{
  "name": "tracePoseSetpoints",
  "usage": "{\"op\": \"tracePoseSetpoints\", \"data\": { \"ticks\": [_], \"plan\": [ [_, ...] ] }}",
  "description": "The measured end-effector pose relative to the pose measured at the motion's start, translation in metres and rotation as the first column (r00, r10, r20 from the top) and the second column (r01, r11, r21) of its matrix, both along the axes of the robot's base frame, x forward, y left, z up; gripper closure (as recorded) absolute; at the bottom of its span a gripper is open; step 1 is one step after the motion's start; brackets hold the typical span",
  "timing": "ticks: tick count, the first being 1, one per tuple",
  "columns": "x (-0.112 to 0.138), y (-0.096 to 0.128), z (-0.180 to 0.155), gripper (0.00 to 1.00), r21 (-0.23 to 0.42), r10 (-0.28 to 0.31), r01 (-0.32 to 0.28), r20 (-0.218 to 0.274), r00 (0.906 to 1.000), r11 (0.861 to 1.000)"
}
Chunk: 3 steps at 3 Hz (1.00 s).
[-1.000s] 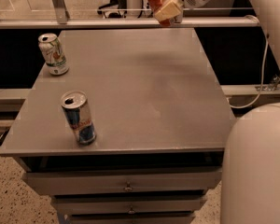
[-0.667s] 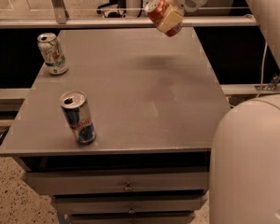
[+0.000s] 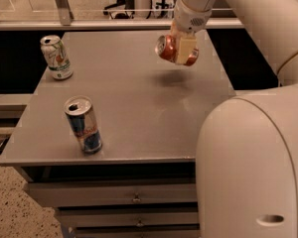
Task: Knock coke can over
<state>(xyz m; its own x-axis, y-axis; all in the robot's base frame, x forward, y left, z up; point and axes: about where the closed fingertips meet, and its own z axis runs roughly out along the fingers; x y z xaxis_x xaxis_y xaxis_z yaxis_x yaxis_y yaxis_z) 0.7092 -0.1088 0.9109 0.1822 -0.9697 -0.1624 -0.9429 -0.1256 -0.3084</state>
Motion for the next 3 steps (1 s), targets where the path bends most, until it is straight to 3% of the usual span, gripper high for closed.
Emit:
{"op": "tracePoseSetpoints", "data": {
  "ticks": [1, 2, 3],
  "plan": [
    [-0.015, 0.011, -0.017, 1.00, -0.060, 0.108, -0.113, -0.078, 0.9911, 0.992],
    [-0.027, 0.023, -0.029, 0.87, -0.075, 0.194, -0.205, -0.134, 0.9718, 0.976],
    [-0.034, 0.034, -0.037, 0.64, -0.070, 0.252, -0.266, -0.161, 0.9541, 0.961]
  ]
}}
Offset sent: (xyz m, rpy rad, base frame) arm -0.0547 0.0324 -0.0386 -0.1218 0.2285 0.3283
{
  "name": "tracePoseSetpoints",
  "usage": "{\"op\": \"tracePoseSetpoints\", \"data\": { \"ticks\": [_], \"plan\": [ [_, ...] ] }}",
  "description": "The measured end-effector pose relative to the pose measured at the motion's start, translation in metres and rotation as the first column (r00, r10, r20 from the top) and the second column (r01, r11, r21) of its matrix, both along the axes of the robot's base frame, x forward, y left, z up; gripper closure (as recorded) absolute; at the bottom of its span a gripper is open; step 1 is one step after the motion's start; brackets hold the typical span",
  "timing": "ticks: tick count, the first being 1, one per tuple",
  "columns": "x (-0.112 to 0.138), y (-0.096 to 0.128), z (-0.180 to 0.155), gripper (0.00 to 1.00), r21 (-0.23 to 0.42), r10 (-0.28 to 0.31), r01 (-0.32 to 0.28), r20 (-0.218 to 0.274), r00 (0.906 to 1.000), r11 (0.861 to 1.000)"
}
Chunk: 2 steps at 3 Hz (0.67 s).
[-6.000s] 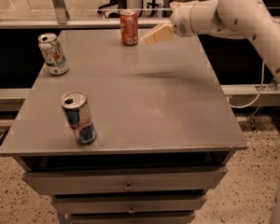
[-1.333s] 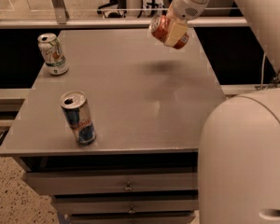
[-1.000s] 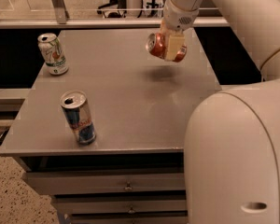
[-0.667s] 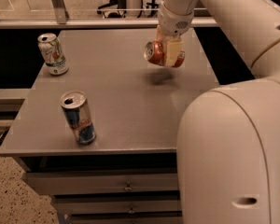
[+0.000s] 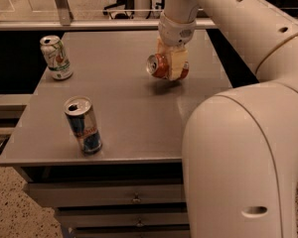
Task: Knock coke can over
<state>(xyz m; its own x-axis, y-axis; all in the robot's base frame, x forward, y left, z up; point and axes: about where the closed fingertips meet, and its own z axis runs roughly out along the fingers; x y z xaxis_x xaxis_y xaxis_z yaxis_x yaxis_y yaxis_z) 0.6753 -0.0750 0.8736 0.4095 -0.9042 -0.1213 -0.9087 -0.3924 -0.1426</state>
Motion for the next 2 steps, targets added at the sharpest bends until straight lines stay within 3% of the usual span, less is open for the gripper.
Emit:
{"op": "tracePoseSetpoints", "data": {
  "ticks": [2],
  "plan": [
    [-0.0081, 0.0123, -0.0071, 0.17, 0.011, 0.079, -0.079, -0.031, 0.9964, 0.997]
  ]
}}
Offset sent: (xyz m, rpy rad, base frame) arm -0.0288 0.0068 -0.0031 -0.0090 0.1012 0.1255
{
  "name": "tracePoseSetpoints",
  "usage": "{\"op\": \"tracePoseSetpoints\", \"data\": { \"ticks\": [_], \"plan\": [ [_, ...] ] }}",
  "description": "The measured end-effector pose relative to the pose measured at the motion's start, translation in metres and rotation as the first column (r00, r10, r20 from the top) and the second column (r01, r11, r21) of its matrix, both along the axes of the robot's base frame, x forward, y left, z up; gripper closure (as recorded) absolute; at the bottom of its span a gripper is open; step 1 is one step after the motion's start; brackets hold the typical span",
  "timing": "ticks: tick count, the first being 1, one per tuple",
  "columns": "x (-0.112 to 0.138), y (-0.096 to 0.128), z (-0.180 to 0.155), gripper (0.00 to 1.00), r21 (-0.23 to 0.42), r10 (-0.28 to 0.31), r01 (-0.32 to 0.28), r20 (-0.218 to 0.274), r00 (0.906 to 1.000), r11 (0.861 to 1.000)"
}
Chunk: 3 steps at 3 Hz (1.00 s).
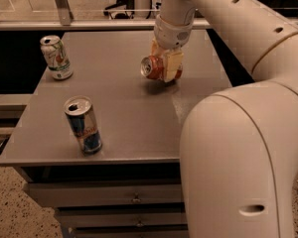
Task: Knock coke can over
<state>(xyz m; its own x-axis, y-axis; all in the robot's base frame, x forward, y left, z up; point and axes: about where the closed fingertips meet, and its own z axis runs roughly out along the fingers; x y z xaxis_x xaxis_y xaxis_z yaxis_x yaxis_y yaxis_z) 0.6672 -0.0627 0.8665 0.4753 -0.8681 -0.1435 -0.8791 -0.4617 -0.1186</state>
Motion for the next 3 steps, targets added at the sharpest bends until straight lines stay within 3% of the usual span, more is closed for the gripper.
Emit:
{"op": "tracePoseSetpoints", "data": {
  "ticks": [1, 2, 3],
  "plan": [
    [-0.001, 0.002, -0.001, 0.00, 0.007, 0.026, -0.026, -0.006, 0.9996, 1.000],
    [0.001, 0.000, 0.003, 0.00, 0.028, 0.028, -0.028, -0.005, 0.9996, 0.999],
    [0.010, -0.026, 0.009, 0.00, 0.187, -0.044, 0.047, -0.019, 0.9988, 0.981]
  ]
}}
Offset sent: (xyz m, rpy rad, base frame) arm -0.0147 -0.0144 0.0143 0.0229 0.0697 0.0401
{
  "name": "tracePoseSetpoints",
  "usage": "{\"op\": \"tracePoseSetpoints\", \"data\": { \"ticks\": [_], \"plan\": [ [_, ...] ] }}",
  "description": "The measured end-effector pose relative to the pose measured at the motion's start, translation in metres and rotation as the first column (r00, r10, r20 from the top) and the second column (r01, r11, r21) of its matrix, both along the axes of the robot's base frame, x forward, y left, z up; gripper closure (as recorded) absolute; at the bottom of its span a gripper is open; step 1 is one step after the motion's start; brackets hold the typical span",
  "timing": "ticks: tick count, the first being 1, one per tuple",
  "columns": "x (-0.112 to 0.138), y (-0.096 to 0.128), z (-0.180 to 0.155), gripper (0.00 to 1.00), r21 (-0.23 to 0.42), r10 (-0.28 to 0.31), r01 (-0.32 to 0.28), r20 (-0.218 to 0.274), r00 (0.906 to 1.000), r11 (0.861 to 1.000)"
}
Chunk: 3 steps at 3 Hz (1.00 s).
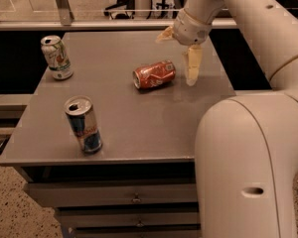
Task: Knock coke can over
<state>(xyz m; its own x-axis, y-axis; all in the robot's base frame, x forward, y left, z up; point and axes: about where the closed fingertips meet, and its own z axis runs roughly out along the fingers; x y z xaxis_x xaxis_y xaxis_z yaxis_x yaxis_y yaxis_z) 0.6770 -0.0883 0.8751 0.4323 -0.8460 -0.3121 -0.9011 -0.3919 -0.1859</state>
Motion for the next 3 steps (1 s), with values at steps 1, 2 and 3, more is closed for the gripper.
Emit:
{"op": "tracePoseSetpoints", "data": {
  "ticks": [1, 2, 3],
  "plan": [
    [0.003, -0.031, 0.017, 0.00, 0.223, -0.085, 0.085, -0.013, 0.9963, 0.971],
    [-0.007, -0.054, 0.053, 0.00, 0.446, -0.137, 0.132, -0.020, 0.9903, 0.885],
    [-0.009, -0.055, 0.067, 0.00, 0.517, -0.145, 0.132, -0.016, 0.9893, 0.846]
  ]
}}
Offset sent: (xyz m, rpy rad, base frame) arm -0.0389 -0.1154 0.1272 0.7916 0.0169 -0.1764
